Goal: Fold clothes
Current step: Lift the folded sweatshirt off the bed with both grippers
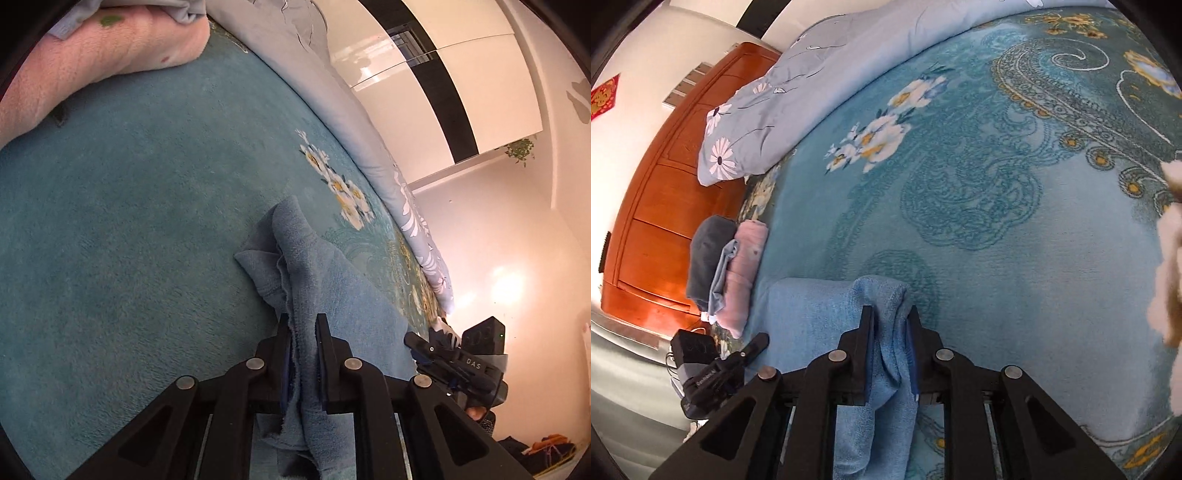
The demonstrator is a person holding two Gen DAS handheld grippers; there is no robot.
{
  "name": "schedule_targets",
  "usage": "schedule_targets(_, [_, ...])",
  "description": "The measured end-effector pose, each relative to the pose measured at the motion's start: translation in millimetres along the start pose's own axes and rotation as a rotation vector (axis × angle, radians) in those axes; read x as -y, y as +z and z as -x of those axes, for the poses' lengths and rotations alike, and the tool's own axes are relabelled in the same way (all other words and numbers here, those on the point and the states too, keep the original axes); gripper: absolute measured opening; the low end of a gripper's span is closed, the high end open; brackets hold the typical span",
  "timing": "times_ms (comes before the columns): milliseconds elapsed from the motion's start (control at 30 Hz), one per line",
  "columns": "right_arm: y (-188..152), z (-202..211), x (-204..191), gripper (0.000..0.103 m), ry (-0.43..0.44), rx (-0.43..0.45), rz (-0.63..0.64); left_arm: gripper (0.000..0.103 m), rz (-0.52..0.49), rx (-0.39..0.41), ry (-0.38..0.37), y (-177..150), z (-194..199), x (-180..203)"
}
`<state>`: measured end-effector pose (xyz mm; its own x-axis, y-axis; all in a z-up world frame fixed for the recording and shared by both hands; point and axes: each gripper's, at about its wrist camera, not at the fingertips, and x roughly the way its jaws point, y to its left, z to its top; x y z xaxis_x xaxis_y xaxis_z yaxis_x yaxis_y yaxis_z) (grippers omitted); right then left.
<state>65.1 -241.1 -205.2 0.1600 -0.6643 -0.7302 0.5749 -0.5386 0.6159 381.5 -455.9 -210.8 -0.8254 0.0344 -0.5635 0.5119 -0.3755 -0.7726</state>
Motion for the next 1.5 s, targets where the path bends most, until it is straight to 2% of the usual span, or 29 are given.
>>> schedule_targets(100, [-12, 22, -5, 0.023, -0.046, 0.052, 0.037, 0.013, -0.043, 0.005, 0.008, -2, 17, 7])
schedule_targets(167, [-25, 35, -9, 0.023, -0.008, 0.071, 0.044, 0.013, -0.087, 0.011, 0.016, -6, 29, 15])
schedule_targets(267, [-47, 39, -14, 0.024, 0.062, 0.036, 0.042, 0.013, -0.153, -0.007, 0.025, -15, 32, 32])
schedule_targets(367, [-62, 33, -15, 0.024, 0.043, 0.013, 0.029, 0.015, -0.173, -0.010, 0.044, -22, 32, 37])
schedule_targets(533, [-75, 25, -6, 0.024, 0.068, 0.008, -0.050, 0.015, -0.110, -0.003, 0.035, -27, 38, 30])
schedule_targets(633, [-82, 26, -10, 0.023, 0.119, 0.011, -0.057, 0.017, -0.098, 0.004, 0.034, -29, 42, 28])
schedule_targets(733, [-85, 32, -18, 0.008, 0.133, 0.038, -0.032, 0.024, -0.095, 0.003, 0.032, -30, 45, 26])
schedule_targets(767, [-86, 34, -21, 0.007, 0.134, 0.048, -0.022, 0.025, -0.089, 0.003, 0.028, -31, 45, 25])
schedule_targets(867, [-88, 41, -26, 0.007, 0.093, 0.070, 0.030, 0.025, -0.085, -0.005, 0.050, -34, 42, 19])
schedule_targets(1000, [-92, 30, -17, 0.006, 0.054, 0.048, 0.026, 0.025, -0.052, -0.023, 0.066, -39, 33, 5])
schedule_targets(1133, [-97, 22, -13, 0.007, 0.058, 0.034, 0.030, 0.025, -0.054, -0.032, 0.065, -40, 32, 2])
schedule_targets(1233, [-96, 29, -12, 0.009, 0.081, 0.055, 0.040, 0.026, -0.079, -0.039, 0.030, -35, 36, 6])
schedule_targets(1300, [-92, 35, -9, 0.009, 0.080, 0.069, 0.038, 0.042, -0.068, -0.040, 0.027, -28, 34, 4])
schedule_targets(1333, [-90, 39, -7, 0.011, 0.075, 0.084, 0.032, 0.045, -0.063, -0.040, 0.025, -24, 33, 3])
schedule_targets(1400, [-88, 48, 2, 0.025, 0.085, 0.141, -0.002, 0.049, -0.055, -0.040, 0.021, -17, 31, 2])
schedule_targets(1433, [-88, 48, 7, 0.042, 0.090, 0.154, -0.030, 0.052, -0.059, -0.042, 0.018, -14, 28, 3])
schedule_targets(1467, [-87, 48, 13, 0.048, 0.095, 0.166, -0.057, 0.059, -0.069, -0.045, 0.024, -12, 24, 4])
schedule_targets(1500, [-87, 48, 18, 0.048, 0.101, 0.173, -0.085, 0.063, -0.078, -0.049, 0.035, -10, 18, 6])
